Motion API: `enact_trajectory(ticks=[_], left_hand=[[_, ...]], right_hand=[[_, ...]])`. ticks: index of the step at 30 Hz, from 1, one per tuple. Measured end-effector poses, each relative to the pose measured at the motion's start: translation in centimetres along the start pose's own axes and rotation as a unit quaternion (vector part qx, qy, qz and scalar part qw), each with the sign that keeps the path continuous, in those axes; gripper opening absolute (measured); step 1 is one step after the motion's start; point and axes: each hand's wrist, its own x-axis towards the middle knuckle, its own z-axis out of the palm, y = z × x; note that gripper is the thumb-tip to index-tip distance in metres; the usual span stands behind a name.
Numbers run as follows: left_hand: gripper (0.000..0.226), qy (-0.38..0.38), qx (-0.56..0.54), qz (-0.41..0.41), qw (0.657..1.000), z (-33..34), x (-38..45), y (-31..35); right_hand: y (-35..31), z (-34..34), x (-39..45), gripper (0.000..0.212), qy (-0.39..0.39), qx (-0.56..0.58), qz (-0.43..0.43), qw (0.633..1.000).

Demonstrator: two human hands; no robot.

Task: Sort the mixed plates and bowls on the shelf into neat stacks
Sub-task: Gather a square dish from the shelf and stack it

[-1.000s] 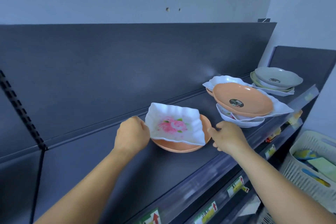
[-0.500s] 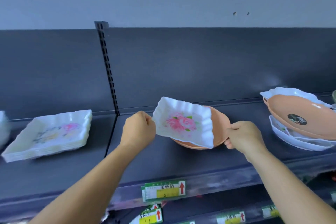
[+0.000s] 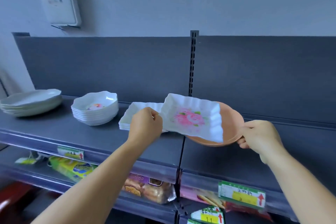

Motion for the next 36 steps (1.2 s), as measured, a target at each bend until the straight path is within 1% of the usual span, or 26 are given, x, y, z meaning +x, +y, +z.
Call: enact_trajectory(ticks=[4,10,13,17,20,23,26,30,34,36], left_hand=[[0.017,0.029,0.01,-0.011,0.999,-3.8,1.9,-3.5],[0.027,0.038,0.02,-0.021,0.999,-8.1,6.2,-8.3],[0.033,0.037,0.03,-0.017,0.999,-9.1,7.5,-9.8],[0.035,0.017,0.048,-0.024,0.998,-9.5,9.0,-11.4],[0.035,0.005,0.062,-0.032,0.998,-9.2,9.6,-11.9],[0.032,-0.007,0.057,-0.051,0.997,-8.2,10.0,-11.8],[0.028,-0.023,0.061,-0.066,0.996,-6.7,10.1,-11.2],[0.011,-0.032,0.074,-0.081,0.993,-5.1,9.8,-10.1],[0.017,-0.041,0.14,-0.066,0.987,-4.2,9.4,-9.6],[0.012,-0.051,0.177,-0.055,0.981,-4.1,9.2,-9.6]], right_hand=[[-2.7,4.1,-0.8,0.023,0.0,-0.003,-0.007,1.0],[-5.8,8.7,-2.0,0.027,0.045,-0.015,0.015,0.999],[-6.4,9.3,-2.1,0.027,0.081,-0.011,0.041,0.996],[-6.8,9.2,-2.5,0.029,0.145,0.004,0.088,0.986],[-7.1,8.9,-2.8,0.029,0.18,0.017,0.102,0.978],[-7.5,8.7,-3.0,0.029,0.197,0.039,0.108,0.974],[-8.0,9.0,-3.0,0.027,0.192,0.058,0.1,0.975],[-8.5,9.6,-2.8,0.025,0.163,0.058,0.086,0.981],[-8.8,10.5,-2.4,0.025,0.128,0.061,0.068,0.988],[-9.1,10.8,-2.3,0.025,0.111,0.059,0.055,0.991]])
